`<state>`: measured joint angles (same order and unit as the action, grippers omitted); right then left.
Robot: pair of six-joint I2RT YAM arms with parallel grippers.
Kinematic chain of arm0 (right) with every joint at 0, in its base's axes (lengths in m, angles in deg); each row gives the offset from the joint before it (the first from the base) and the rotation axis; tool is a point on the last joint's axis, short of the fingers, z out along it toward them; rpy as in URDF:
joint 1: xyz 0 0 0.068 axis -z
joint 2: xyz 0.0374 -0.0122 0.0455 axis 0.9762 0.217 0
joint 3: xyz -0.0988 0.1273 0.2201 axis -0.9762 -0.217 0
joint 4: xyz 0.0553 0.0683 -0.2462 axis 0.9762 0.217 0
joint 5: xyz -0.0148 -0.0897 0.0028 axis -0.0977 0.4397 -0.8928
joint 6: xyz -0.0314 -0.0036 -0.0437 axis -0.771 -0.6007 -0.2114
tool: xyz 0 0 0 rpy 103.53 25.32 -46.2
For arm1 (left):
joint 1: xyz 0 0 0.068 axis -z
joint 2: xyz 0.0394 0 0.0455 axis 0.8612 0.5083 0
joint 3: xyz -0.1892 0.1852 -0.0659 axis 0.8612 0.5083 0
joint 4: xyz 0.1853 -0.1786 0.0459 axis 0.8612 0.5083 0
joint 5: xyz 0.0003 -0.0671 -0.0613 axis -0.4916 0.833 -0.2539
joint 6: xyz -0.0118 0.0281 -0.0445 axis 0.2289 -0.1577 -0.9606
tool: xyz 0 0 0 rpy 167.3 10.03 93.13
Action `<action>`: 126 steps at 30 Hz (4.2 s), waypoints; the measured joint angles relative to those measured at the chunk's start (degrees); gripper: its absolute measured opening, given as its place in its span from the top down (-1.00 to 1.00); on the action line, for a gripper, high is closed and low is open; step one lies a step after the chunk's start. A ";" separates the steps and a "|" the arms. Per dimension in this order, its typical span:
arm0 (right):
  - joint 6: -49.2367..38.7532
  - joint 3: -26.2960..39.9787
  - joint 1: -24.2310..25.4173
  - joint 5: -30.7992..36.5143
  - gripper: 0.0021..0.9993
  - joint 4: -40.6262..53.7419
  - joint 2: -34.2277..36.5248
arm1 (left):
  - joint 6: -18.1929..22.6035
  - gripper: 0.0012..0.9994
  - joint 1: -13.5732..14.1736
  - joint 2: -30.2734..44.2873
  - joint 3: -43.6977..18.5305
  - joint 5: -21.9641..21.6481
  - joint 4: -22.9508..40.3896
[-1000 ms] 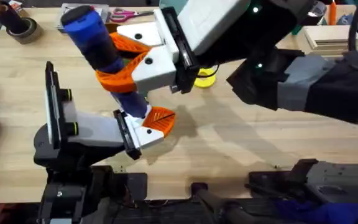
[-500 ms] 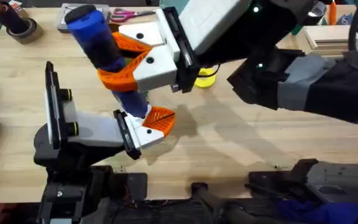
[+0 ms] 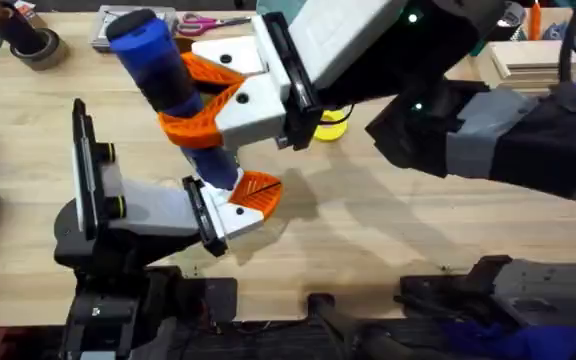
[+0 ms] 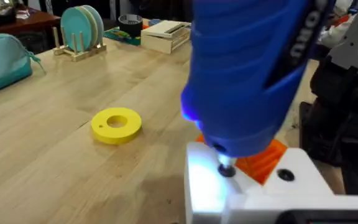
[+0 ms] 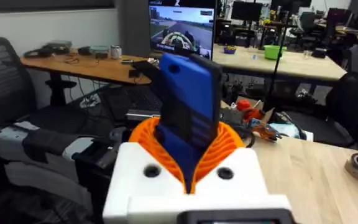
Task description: Pick up the gripper from the table and insert it into the empty holder that is missing its gripper. Then pick up a screw, insert it into the mounting hole, and use the screwdriver to tighten it. Finally, clean up the table by picking up the vegetable and placing it into the bucket.
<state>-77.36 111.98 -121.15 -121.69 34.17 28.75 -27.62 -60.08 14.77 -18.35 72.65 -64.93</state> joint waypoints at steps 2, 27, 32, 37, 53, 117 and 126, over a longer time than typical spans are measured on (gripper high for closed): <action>0.44 -0.31 0.00 -0.18 0.95 -1.17 0.00 | 0.01 0.98 0.00 0.00 0.00 0.00 0.00; 2.07 -0.57 0.00 -0.42 0.95 -11.05 0.00 | 0.02 0.98 0.00 0.00 0.00 0.02 0.00; 3.93 -0.57 0.00 -0.42 0.95 -13.82 0.00 | 0.02 0.98 0.00 -0.01 0.00 0.01 0.00; 5.84 0.57 0.24 -0.68 0.95 -11.81 0.00 | 0.02 0.98 0.00 0.00 0.00 0.00 0.00; -23.97 37.26 9.54 12.94 0.95 67.20 0.00 | 0.02 0.98 0.00 -0.02 0.00 0.00 0.00; -89.33 39.10 35.67 58.99 -0.90 100.95 33.96 | 0.02 0.98 0.00 0.00 0.00 0.00 0.00; -89.31 39.30 35.60 59.01 -0.99 103.58 33.91 | 0.35 0.29 0.00 0.00 0.00 -0.01 0.00</action>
<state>-166.67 151.28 -85.55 -62.67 137.75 62.67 -27.27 -60.08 14.77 -18.35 72.64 -64.93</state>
